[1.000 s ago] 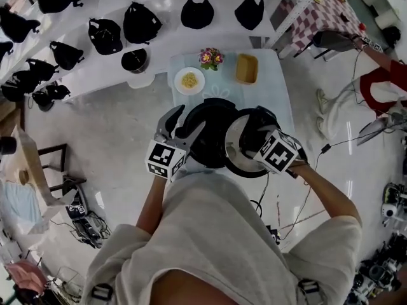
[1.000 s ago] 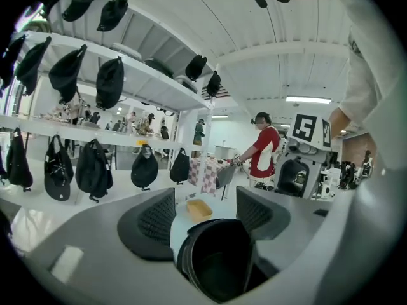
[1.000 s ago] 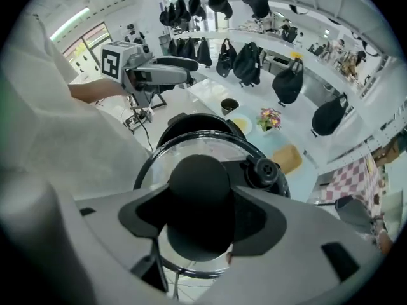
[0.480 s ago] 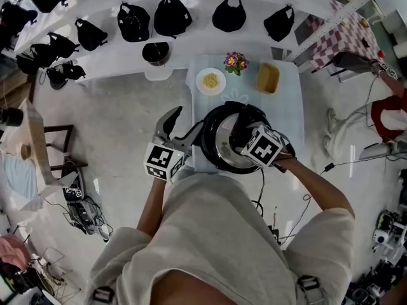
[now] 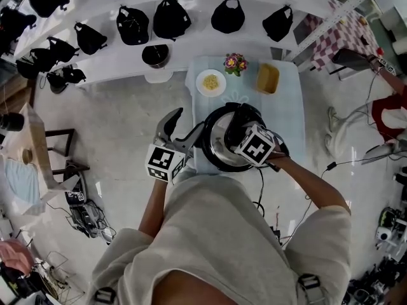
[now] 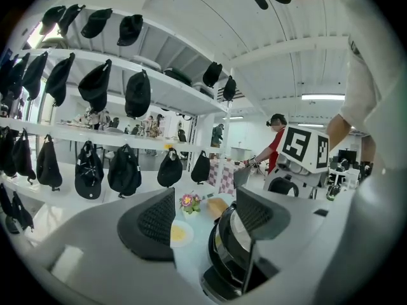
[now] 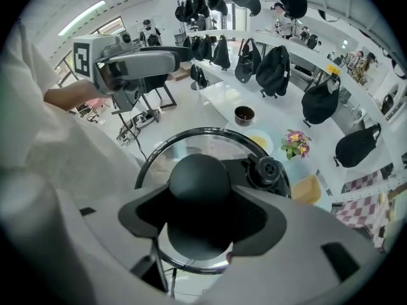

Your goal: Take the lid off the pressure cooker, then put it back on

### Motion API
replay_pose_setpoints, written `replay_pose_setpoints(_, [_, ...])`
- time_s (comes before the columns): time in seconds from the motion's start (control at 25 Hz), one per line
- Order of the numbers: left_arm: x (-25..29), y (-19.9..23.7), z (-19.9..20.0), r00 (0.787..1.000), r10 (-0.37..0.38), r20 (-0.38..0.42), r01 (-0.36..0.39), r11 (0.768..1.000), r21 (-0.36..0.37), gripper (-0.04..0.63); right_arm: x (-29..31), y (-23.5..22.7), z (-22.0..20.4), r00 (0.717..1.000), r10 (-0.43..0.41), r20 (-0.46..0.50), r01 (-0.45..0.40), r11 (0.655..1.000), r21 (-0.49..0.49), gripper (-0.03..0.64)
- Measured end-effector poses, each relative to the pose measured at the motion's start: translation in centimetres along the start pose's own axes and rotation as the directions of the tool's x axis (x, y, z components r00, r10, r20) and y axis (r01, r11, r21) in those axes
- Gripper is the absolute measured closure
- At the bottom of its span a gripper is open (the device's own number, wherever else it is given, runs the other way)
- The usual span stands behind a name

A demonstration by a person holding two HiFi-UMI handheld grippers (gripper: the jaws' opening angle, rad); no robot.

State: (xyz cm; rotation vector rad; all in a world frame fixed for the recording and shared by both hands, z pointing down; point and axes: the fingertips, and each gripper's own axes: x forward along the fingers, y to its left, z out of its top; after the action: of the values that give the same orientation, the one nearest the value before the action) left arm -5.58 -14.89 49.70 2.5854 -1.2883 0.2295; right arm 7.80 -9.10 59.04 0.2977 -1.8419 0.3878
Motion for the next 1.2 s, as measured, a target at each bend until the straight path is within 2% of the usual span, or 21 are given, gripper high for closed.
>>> replay_pose_setpoints(0.32, [0.1, 0.4, 0.0, 1.000, 0.008, -0.002, -0.008, 1.000, -0.006, 0.299, 2.1, -0.6, 0.6, 1.000, 0.011, -0.003, -0.011, 1.000, 0.012, 0.344])
replay_pose_setpoints(0.8, [0.1, 0.3, -0.1, 1.000, 0.003, -0.002, -0.003, 1.000, -0.006, 0.299, 2.5, -0.5, 0.8, 0.999, 0.011, -0.031, -0.012, 0.998, -0.058, 0.342])
replay_pose_setpoints(0.88, [0.0, 0.3, -0.2, 1.000, 0.004, -0.003, -0.004, 1.000, -0.006, 0.299, 2.6, -0.2, 0.6, 0.999, 0.018, -0.046, -0.023, 0.993, -0.112, 0.341])
replay_pose_setpoints(0.96, [0.0, 0.2, -0.2, 1.000, 0.006, -0.004, -0.006, 1.000, -0.004, 0.299, 2.7, 0.1, 0.5, 0.997, 0.033, -0.074, -0.048, 0.978, -0.205, 0.342])
replay_pose_setpoints(1.2, [-0.1, 0.4, 0.1, 1.000, 0.017, 0.006, -0.017, 1.000, 0.000, 0.299, 2.9, 1.0, 0.2, 0.986, 0.067, -0.151, -0.130, 0.881, -0.455, 0.341])
